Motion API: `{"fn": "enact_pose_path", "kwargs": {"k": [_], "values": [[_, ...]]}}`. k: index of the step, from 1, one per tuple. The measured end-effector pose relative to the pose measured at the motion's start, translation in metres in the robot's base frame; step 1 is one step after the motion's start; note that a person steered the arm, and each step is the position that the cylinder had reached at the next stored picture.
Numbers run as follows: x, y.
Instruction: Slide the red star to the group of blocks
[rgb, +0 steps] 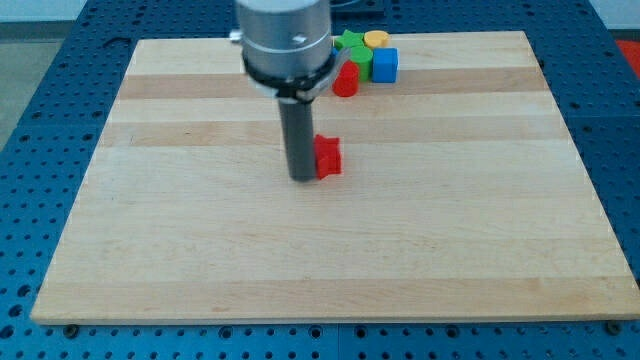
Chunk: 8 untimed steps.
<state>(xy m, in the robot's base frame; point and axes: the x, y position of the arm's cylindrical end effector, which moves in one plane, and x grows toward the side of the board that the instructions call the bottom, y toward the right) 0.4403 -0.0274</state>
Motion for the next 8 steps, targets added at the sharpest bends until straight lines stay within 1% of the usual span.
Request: {"fn": "enact_pose_path", "kwargs": {"k": [1, 2, 3, 4, 5, 6, 7, 8], "values": [[-0.033, 0.028], [-0.043, 0.04], [-0.033, 0.037], [-0.008, 0.012], [-0.003, -0.003], [-0.001, -0.032], [-0.005, -0.054], [-0.033, -0.04]]}}
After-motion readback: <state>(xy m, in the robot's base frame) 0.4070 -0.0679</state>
